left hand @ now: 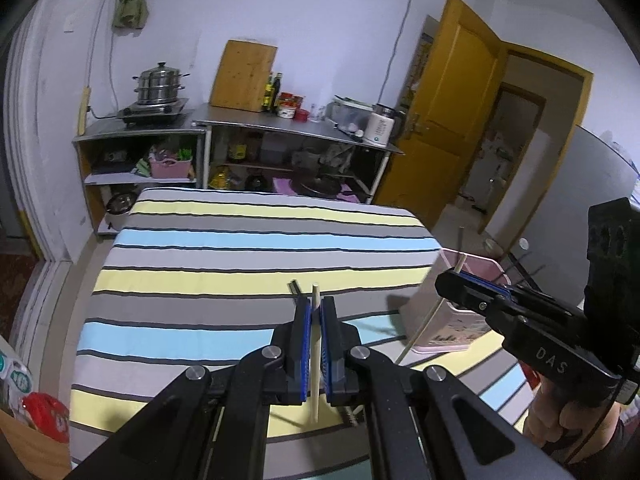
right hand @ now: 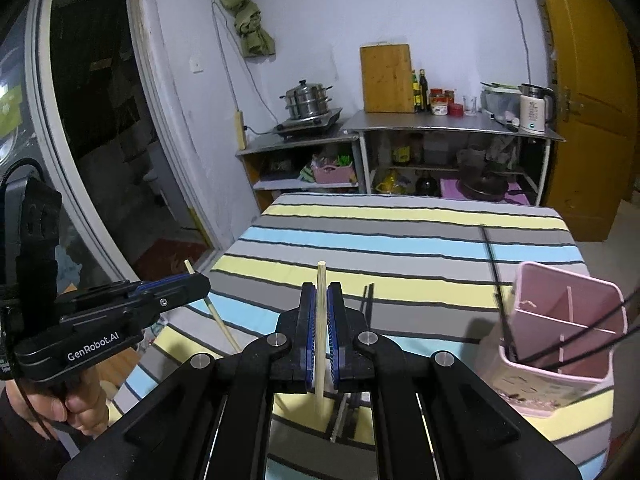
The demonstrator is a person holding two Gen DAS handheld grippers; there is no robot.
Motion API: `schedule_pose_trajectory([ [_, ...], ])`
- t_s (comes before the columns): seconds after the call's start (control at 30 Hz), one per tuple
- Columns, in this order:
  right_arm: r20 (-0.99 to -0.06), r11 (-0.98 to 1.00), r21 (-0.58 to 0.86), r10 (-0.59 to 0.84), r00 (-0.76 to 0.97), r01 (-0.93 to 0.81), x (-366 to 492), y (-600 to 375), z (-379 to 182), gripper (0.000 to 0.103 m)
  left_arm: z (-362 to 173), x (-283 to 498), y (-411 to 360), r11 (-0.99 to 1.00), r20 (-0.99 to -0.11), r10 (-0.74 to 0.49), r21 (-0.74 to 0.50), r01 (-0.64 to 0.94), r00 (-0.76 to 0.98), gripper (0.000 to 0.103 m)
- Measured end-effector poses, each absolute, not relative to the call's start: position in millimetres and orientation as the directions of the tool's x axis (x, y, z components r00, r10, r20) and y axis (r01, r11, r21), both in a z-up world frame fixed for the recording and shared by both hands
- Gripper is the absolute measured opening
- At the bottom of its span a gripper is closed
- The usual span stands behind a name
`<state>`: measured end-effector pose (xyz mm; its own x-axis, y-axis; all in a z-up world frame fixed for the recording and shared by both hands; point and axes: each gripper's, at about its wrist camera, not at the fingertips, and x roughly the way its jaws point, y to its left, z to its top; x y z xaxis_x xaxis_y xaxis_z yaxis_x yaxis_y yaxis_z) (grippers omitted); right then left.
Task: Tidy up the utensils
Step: 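Carry the wooden chopsticks in both tools up over the pink holder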
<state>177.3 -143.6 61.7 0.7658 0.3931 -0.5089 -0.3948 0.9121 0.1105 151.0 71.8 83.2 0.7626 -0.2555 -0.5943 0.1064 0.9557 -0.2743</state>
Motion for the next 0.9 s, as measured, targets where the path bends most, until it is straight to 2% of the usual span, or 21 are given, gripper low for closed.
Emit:
schedule_pose_trajectory([
  [0.27, -0.478, 0.934, 0.116, 0.351, 0.805, -0.338, 153, -181, 73, 0.006, 94, 149, 27, 0.933, -0.587, -0.348, -0.296, 0.207, 0.731, 0.004],
  [0.57, -0.437, 0.972, 0.131, 0.233, 0.869, -0.195, 135, -246, 91, 0.006, 119, 170, -41, 0.892, -0.54, -0.452, -0.301, 0.338, 0.71, 0.004],
  [0.9, -0.342, 0.985, 0.144, 0.136, 0.93, -0.091, 143, -292, 129, 0.006, 160, 216, -80, 0.877, -0.473, -0.48, -0.284, 0.388, 0.739, 0.004],
])
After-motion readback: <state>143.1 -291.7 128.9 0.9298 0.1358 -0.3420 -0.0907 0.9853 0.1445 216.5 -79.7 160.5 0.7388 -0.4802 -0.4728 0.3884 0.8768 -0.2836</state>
